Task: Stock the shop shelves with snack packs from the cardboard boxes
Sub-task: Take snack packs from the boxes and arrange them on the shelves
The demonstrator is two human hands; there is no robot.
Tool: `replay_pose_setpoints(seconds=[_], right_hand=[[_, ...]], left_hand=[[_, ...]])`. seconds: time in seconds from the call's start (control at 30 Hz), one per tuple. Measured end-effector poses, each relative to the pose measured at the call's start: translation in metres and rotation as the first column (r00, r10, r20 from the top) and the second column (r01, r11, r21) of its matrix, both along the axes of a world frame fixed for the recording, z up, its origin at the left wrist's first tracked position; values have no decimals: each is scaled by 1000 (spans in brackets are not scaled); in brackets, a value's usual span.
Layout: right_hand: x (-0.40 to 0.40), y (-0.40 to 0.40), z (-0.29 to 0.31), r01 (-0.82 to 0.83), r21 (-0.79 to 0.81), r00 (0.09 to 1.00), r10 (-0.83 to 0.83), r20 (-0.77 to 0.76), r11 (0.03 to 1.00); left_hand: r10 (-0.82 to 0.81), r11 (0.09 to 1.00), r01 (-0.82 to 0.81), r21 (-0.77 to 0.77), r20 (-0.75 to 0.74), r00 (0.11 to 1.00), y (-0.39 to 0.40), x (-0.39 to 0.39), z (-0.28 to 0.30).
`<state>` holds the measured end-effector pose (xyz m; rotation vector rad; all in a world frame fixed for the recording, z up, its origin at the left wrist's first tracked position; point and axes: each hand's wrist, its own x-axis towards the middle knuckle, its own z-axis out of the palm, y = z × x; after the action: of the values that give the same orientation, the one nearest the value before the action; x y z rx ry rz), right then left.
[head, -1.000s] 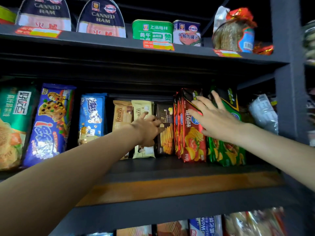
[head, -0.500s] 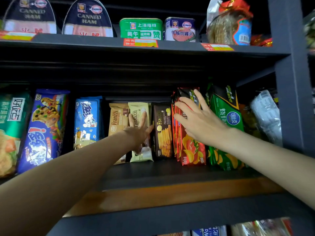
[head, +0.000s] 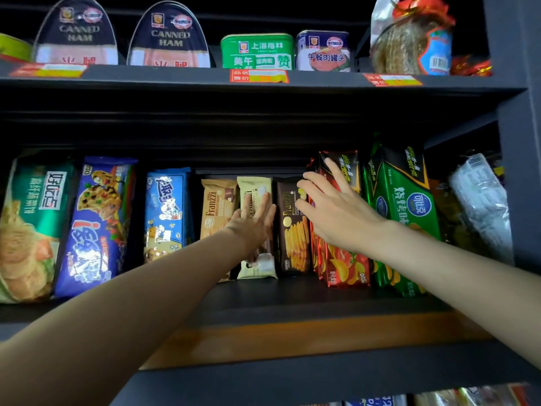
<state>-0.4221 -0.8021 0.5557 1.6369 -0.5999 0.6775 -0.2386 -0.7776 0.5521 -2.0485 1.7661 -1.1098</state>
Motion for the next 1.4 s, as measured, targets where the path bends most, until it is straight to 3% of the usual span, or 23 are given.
replay_pose_setpoints(seconds=[0.17,0.33,0.47,0.63,0.83,1.03,1.27,1.4], right_hand=[[12,2,4,-13,51,1000,15,-23,999],[23,19,5,12,110,998,-6,-61,994],[35,37,7,158,316,978,-103,-182,935],[65,36,7,300,432,933,-166,-320,851],[106,14,19,282,446,956,-209,-206,850],[125,-9,14,310,536,945,-314,-88,785],[118,-14,19,194,619,978,-203,-58,761],[108,-13,19,115,638,991,-133,-19,762]], left_hand=[[14,1000,-14,-19,20,1000,21,12,7],[14,1000,-16,-27,-69,998,58,42,17],[49,999,-48,10,-41,998,81,63,18],[6,996,-1,92,-51,999,83,73,9],[2,994,1,112,-26,1000,69,78,16],[50,989,-48,141,-10,999,58,79,16],[72,993,-81,81,112,991,51,84,17],[10,999,-13,51,74,997,51,84,17]])
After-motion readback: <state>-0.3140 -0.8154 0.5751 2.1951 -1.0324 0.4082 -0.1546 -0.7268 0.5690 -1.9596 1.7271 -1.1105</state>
